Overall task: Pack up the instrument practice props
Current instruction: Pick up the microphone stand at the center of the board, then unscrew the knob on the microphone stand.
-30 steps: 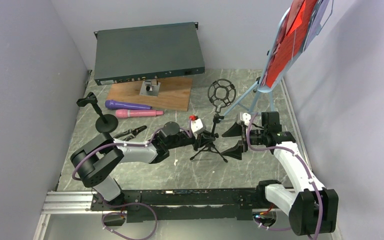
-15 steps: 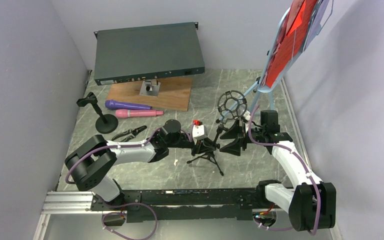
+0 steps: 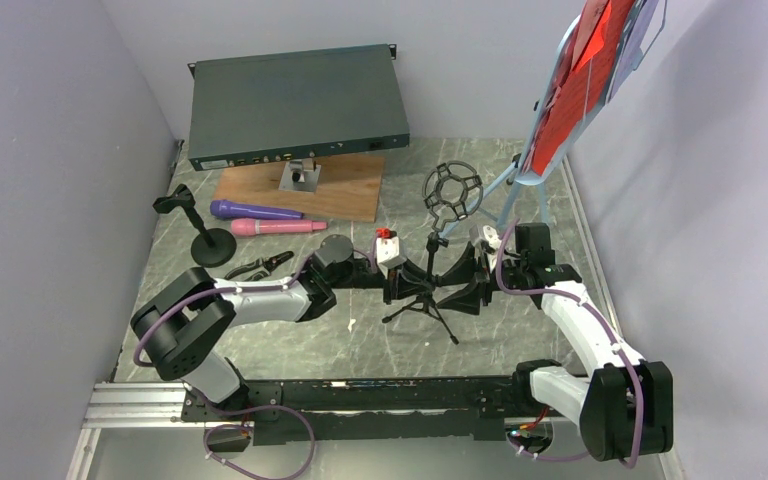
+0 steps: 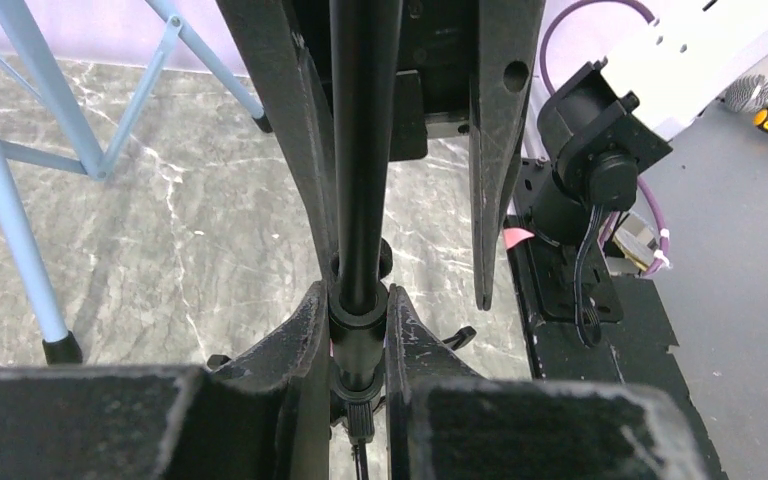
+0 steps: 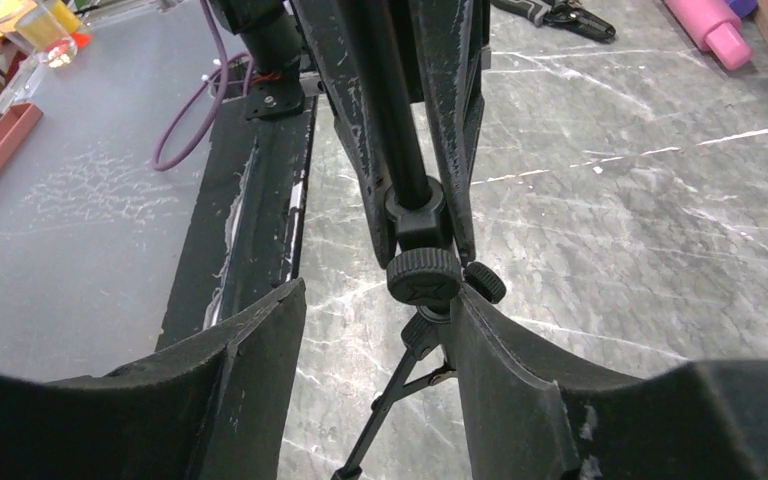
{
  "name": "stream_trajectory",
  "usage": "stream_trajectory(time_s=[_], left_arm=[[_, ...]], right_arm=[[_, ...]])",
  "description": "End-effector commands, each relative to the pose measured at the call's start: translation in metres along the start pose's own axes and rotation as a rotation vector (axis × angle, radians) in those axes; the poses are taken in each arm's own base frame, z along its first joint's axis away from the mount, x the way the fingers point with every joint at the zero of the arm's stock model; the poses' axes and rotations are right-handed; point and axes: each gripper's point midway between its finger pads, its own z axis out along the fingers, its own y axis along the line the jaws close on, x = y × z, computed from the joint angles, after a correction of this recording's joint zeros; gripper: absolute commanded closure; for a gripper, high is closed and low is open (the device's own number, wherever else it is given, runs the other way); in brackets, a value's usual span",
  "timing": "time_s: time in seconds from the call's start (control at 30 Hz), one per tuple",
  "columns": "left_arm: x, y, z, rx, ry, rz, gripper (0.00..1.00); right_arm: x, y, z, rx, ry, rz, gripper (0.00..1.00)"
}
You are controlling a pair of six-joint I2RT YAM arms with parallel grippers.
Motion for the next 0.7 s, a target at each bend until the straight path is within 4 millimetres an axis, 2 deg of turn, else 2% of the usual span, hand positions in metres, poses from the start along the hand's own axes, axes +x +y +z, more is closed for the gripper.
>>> stream_trajectory(time_s=[0.0, 0.47, 0.67], left_arm=[[-0.041, -0.006, 0.003, 0.055, -0.141, 0.058, 1.00], [-0.037, -0.010, 0.001, 0.084, -0.122, 0.031, 1.00], [-0.034, -0.014, 0.001, 0.108, -0.121, 0.016, 1.00]], right_arm=[[-0.008, 0.008, 0.001, -0.049, -0.034, -0.079, 0.44], [-0.016, 0.009, 0.000, -0.052, -0.042, -0.114, 0.47], [-0.018, 0.003, -0.003, -0.020, -0.036, -0.116, 0.47]])
